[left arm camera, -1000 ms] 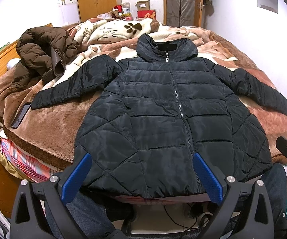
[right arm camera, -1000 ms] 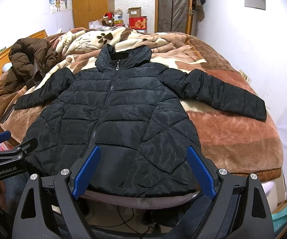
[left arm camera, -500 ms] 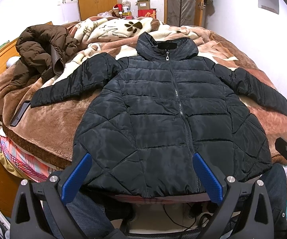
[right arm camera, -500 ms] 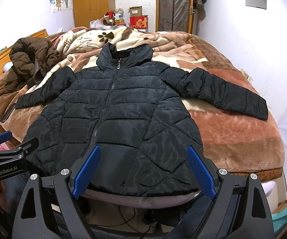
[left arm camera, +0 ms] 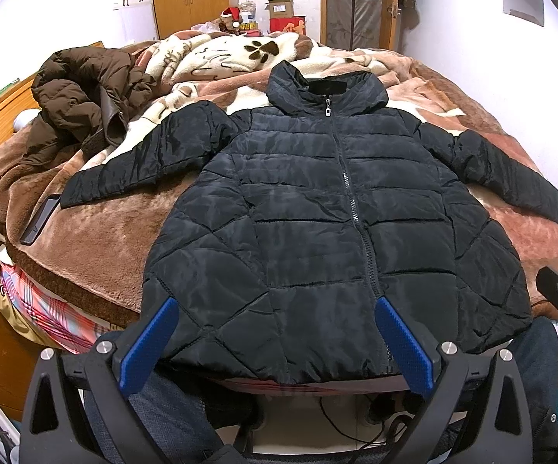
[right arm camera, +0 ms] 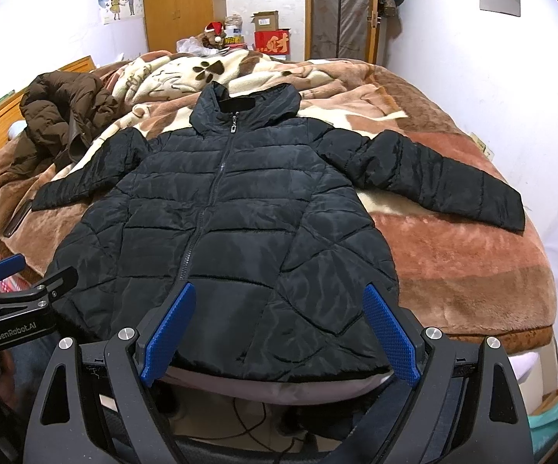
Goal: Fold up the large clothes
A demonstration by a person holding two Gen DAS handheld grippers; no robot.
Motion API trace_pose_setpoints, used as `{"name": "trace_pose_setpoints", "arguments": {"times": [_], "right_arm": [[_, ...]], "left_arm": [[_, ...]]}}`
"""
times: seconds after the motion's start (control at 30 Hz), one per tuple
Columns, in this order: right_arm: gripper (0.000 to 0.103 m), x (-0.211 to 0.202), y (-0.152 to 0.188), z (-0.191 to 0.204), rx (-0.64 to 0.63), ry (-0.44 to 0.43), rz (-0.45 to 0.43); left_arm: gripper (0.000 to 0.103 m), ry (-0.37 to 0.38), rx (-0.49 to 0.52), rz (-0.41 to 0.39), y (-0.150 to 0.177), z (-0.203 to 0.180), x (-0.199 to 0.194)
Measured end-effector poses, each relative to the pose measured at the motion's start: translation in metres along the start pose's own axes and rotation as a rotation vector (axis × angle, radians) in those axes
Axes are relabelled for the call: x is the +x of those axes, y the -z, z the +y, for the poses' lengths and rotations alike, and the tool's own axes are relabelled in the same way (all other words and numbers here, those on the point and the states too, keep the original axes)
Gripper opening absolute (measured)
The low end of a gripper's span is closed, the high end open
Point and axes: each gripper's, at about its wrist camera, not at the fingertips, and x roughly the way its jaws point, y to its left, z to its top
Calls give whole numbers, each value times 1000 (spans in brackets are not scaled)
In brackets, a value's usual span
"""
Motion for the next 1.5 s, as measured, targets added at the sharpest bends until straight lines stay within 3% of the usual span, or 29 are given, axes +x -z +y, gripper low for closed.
{"name": "trace_pose_setpoints", "arguments": {"times": [1.0, 1.3, 1.5], "right_arm": [[89, 11, -3, 3, 0, -18, -3], [89, 39, -37, 17, -8, -71, 12], [89, 68, -67, 32, -59, -87, 14]], "left_arm": [[103, 3, -4, 30, -7, 10, 17], [103, 17, -68, 46, -24, 29, 42], [103, 5, -160, 47, -49, 74, 74]]}}
